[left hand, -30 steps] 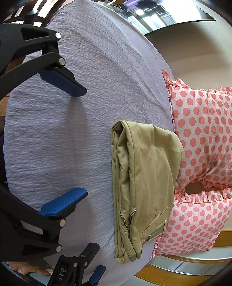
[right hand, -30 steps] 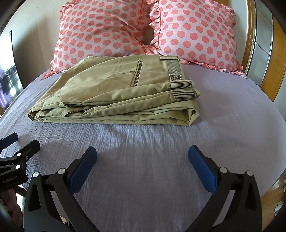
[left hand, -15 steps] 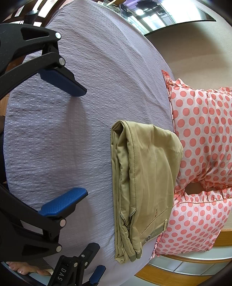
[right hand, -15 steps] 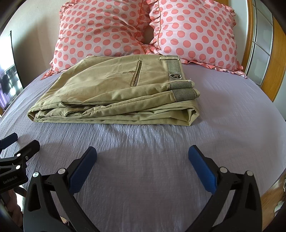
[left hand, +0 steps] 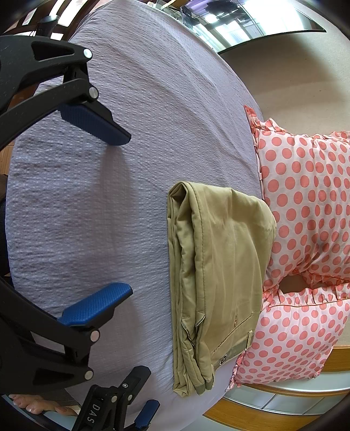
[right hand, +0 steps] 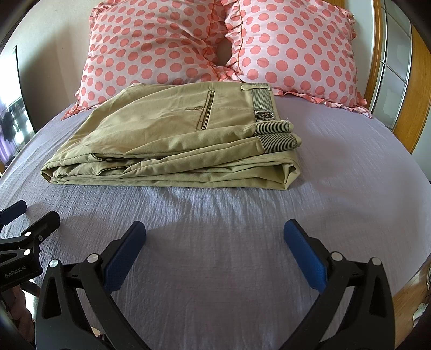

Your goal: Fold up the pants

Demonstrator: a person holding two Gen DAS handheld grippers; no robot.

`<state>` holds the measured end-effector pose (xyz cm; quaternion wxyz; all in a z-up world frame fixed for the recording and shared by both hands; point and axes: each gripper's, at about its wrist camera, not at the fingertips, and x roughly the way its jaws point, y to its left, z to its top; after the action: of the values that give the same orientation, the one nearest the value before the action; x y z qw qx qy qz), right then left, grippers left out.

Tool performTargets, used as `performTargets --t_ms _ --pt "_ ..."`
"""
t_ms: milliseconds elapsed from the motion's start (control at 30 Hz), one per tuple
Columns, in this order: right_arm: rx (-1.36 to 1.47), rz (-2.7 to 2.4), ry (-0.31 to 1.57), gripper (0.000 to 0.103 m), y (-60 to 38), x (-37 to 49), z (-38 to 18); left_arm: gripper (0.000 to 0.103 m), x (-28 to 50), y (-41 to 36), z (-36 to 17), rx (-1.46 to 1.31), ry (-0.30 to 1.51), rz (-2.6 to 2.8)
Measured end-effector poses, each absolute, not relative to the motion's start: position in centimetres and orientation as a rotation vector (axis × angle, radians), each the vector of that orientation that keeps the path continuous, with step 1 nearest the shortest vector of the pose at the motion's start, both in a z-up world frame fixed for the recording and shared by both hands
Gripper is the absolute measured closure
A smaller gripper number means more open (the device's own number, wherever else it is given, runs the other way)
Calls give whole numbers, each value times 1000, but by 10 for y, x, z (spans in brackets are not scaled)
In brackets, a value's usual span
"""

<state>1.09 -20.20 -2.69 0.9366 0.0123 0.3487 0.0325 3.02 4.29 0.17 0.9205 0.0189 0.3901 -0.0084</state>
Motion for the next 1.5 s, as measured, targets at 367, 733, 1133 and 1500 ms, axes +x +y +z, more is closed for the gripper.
performTargets --t_ms 367,733,1133,1500 --pt "25 67 713 1 -202 11 -27 2 30 43 1 39 801 -17" --pt "24 68 713 1 -203 10 -27 2 30 43 1 39 801 -17" --pt "24 69 714 1 -203 10 -27 2 30 43 1 38 801 -17" --pt "23 70 714 1 -203 10 -26 2 35 43 4 43 845 -27"
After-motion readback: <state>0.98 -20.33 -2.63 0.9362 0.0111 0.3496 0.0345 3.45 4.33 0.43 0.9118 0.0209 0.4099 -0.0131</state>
